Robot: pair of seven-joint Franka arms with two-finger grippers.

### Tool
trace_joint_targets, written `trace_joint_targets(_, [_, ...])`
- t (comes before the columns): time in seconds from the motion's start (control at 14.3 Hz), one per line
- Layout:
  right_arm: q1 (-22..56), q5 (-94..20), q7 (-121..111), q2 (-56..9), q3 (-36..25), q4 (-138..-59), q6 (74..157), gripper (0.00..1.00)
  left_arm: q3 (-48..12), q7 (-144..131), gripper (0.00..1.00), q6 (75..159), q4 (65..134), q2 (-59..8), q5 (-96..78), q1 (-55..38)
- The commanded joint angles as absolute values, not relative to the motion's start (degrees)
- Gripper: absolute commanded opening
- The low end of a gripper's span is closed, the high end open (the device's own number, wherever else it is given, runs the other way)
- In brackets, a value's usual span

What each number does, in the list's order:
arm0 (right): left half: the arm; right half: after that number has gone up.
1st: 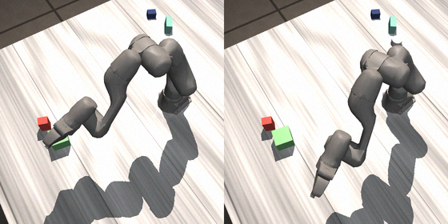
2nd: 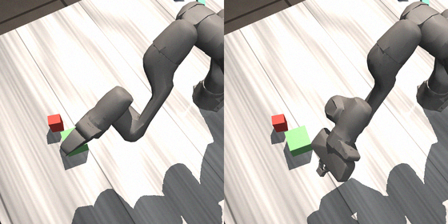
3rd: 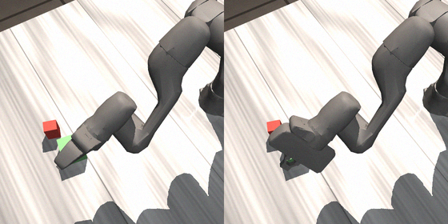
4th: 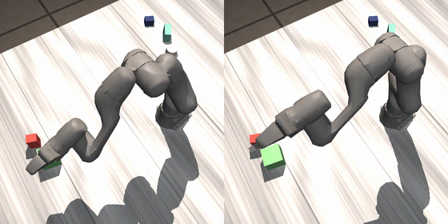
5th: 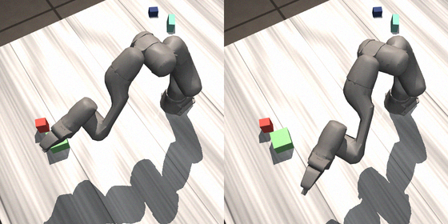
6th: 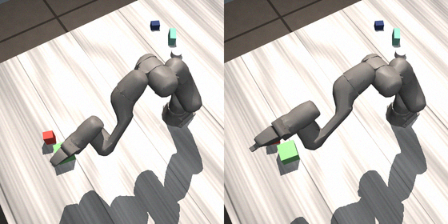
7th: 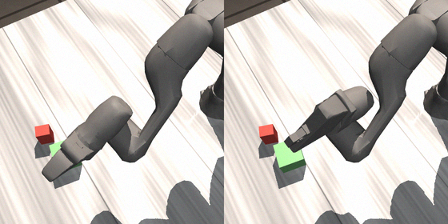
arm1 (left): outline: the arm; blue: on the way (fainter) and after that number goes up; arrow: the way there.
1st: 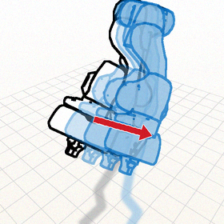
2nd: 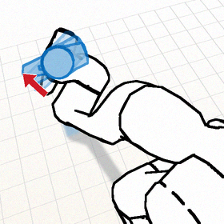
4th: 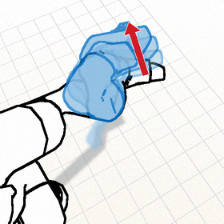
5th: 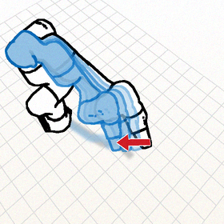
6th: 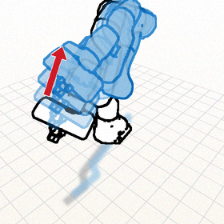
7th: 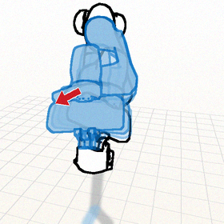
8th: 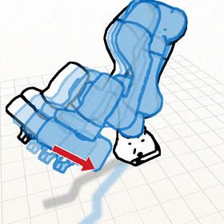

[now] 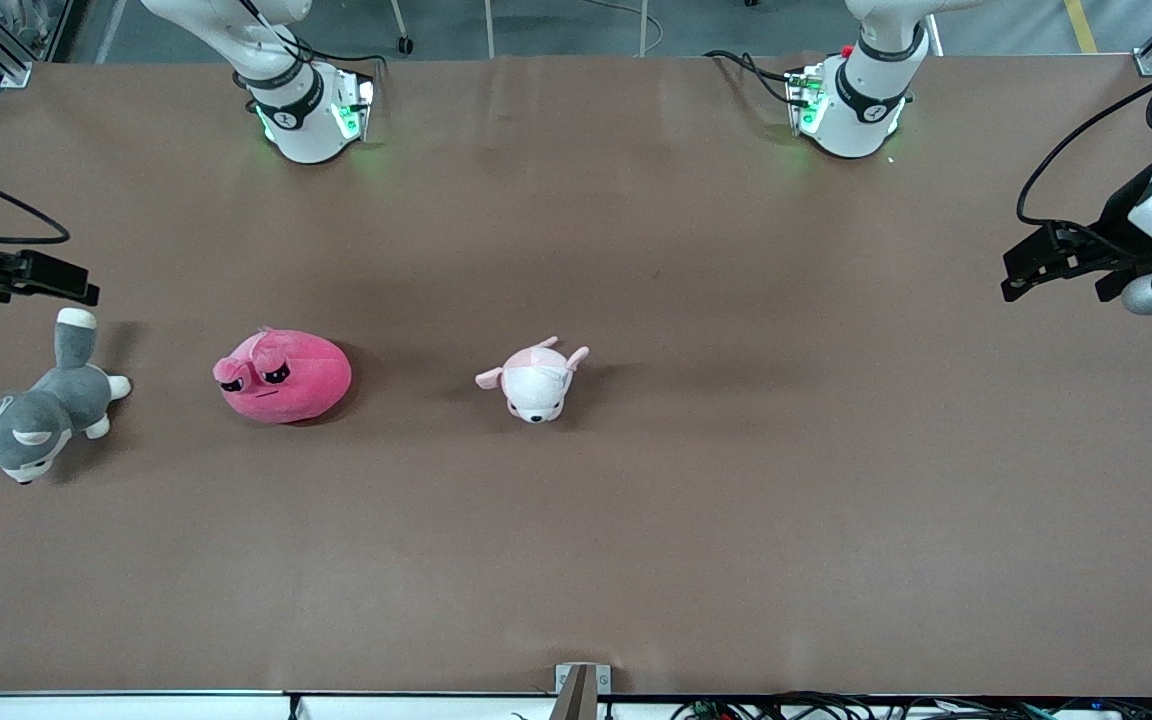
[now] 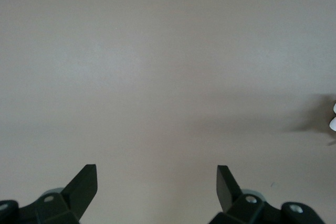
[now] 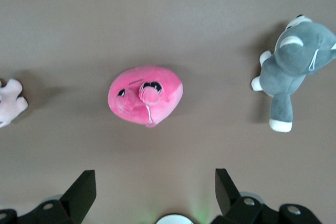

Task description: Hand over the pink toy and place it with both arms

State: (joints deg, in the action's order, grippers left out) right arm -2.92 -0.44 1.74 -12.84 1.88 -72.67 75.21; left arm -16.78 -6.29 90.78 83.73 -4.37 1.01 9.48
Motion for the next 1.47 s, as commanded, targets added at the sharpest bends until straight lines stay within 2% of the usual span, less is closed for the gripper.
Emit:
trace_joint_targets(0.0, [-2.99,-1.14,1.49,-13.01,1.93,-72.33,74.7,1.0,-14.78,-5.89,1.0,89.91,83.76,-3.6,2.2,7.83])
trace_joint_targets(0.21, [-3.34,-1.14,1.49,-10.65,1.67,-75.92,76.63,1.0,-7.58,-5.89,1.0,89.91,83.67,-3.6,2.11,1.25])
trace_joint_targets(0.35, [-3.08,-1.06,1.49,-5.56,1.58,-83.02,81.28,1.0,-6.33,-5.8,1.0,89.91,83.67,-3.6,2.11,0.18])
trace_joint_targets(0.49, [-2.03,-0.62,1.49,-2.99,1.15,-86.56,82.97,1.0,-6.33,-5.89,1.0,89.82,83.67,-3.52,2.11,0.18])
trace_joint_targets(0.7, [-0.44,-0.62,1.49,-1.94,-1.14,-86.75,82.35,1.0,-6.42,-5.98,1.0,89.82,83.76,-3.52,2.11,0.09])
trace_joint_targets(1.4, [1.5,-0.79,1.58,1.67,-3.25,-87.45,79.81,1.0,-6.33,-4.75,1.0,90.17,86.92,-0.7,1.67,0.97])
